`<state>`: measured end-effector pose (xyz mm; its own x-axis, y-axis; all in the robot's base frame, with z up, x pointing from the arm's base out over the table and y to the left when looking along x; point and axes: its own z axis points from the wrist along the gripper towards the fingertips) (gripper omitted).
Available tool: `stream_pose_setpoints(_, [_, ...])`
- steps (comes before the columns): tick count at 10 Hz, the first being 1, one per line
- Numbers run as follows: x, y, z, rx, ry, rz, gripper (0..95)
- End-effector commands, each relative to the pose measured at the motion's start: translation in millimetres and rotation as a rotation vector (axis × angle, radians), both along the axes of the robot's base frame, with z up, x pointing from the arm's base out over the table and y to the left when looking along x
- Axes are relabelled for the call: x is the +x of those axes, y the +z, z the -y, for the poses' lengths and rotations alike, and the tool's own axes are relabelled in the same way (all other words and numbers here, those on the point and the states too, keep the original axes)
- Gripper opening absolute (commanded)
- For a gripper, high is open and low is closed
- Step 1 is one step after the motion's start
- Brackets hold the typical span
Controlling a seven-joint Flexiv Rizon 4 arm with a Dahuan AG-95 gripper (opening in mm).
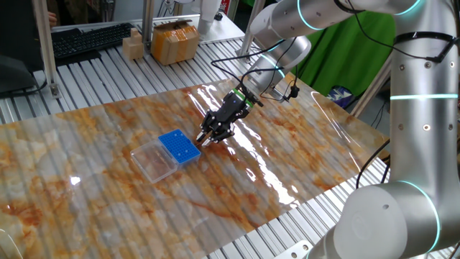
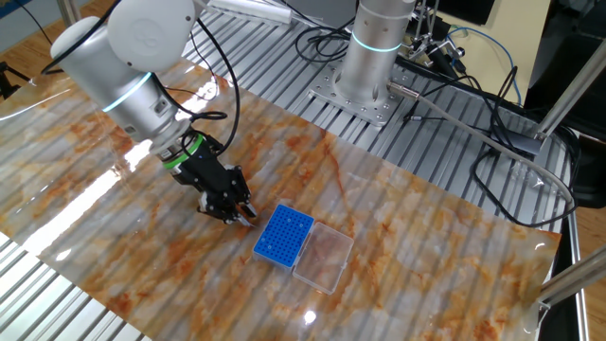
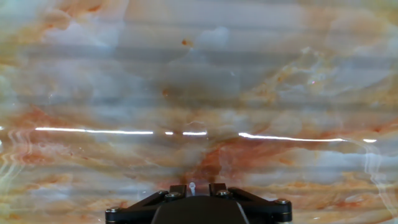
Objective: Insert a small pipette tip into the holder for small pipette tips
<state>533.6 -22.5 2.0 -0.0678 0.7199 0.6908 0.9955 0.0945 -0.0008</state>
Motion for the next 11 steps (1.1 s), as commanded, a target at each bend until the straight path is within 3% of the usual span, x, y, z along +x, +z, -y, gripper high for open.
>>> stream_pose_setpoints(1, [-0.2, 0.3, 0.0, 0.003, 0.001, 0.003, 0.0])
stream_pose_setpoints(8, [-0.8, 2.2, 0.6, -0.005, 0.002, 0.009, 0.0])
stream_pose_setpoints(11, [-3.0, 8.7, 2.6, -0.006, 0.012, 0.02, 0.0])
